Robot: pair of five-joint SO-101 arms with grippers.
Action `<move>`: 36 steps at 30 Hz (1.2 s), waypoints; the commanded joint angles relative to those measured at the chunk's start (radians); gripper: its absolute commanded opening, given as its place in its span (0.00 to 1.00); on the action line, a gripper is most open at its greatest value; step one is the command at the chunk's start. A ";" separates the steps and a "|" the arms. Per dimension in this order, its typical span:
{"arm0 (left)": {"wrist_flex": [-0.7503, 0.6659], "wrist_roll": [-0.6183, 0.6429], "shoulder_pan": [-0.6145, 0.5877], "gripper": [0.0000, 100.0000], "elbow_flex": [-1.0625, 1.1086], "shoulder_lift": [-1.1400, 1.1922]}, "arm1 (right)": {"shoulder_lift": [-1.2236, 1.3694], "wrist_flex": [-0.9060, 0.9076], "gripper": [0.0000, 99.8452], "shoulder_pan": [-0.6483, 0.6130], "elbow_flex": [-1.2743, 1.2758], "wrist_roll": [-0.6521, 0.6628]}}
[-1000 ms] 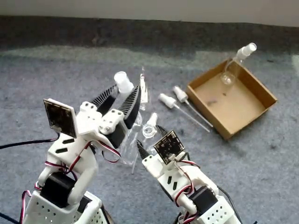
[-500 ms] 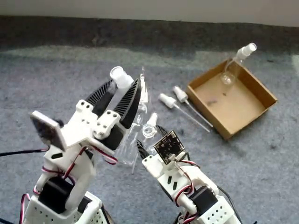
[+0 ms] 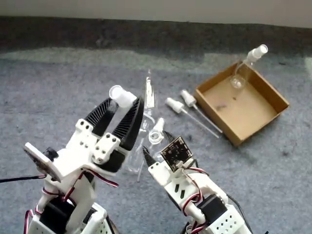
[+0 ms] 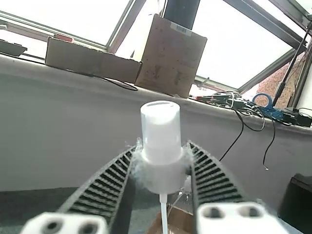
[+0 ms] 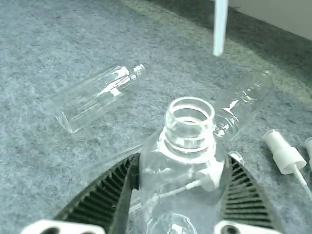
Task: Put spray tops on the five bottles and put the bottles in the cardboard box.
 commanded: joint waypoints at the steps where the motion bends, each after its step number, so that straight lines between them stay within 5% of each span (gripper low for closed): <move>1: 0.064 0.002 0.084 0.06 -0.013 -0.004 | -0.013 0.005 0.21 -0.007 0.165 -0.002; 14: 0.075 0.002 -0.005 0.06 0.002 0.001 | -0.013 0.005 0.21 -0.007 0.165 -0.002; 27: 0.078 -0.028 0.028 0.06 0.024 0.001 | -0.013 0.005 0.21 -0.007 0.163 -0.002; 36: 0.239 -0.106 0.048 0.06 0.022 -0.001 | -0.013 0.005 0.21 -0.007 0.162 -0.002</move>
